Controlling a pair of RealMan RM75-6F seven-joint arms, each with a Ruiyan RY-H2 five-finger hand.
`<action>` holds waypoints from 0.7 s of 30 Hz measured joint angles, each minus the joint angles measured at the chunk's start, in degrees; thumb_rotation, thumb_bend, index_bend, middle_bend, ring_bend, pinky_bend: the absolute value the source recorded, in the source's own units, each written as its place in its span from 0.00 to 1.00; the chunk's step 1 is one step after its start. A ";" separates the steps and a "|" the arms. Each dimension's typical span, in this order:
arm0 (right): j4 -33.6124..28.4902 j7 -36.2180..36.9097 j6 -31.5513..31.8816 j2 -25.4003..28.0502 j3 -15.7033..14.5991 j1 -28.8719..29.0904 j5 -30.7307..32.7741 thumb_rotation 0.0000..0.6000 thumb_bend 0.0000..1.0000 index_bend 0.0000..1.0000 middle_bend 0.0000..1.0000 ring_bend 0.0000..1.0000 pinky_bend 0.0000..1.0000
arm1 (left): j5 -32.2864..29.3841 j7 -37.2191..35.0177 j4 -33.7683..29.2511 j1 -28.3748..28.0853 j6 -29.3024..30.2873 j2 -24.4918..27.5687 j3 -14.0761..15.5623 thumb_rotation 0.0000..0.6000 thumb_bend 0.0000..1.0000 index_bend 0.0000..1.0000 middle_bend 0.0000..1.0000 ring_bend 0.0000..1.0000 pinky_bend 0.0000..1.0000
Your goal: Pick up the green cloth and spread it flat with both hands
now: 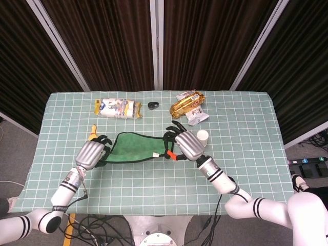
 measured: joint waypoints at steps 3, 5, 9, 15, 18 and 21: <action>0.56 -0.68 0.86 -0.78 -1.48 -0.77 -2.07 1.00 0.43 0.85 0.37 0.16 0.01 | -0.22 1.97 -0.80 -0.27 -1.89 0.07 0.74 1.00 0.37 0.57 0.32 0.18 0.31; 1.20 -1.64 1.67 -1.37 -2.35 -1.29 -3.51 1.00 0.43 0.85 0.37 0.16 0.01 | -0.57 3.60 -1.45 -0.51 -3.18 0.11 1.23 1.00 0.35 0.52 0.31 0.18 0.31; 2.38 -2.83 2.60 -2.34 -4.14 -2.23 -5.87 1.00 0.43 0.85 0.37 0.16 0.01 | -1.59 6.65 -3.14 -1.00 -5.29 0.27 1.99 1.00 0.31 0.48 0.29 0.18 0.31; 4.64 -4.45 3.85 -3.56 -6.79 -3.65 -9.36 1.00 0.43 0.85 0.37 0.16 0.01 | -2.48 9.29 -5.09 -1.64 -7.37 0.40 2.74 1.00 0.19 0.32 0.26 0.17 0.31; 5.40 -5.00 4.42 -3.97 -7.48 -4.26 -10.48 1.00 0.43 0.85 0.37 0.15 0.01 | -2.84 9.78 -6.05 -1.78 -7.77 0.66 2.80 0.93 0.09 0.25 0.22 0.15 0.31; 5.73 -5.20 4.81 -4.29 -7.91 -4.82 -11.14 1.00 0.43 0.85 0.37 0.15 0.01 | -3.16 9.62 -7.04 -1.84 -8.17 1.17 2.72 0.77 0.02 0.21 0.17 0.12 0.29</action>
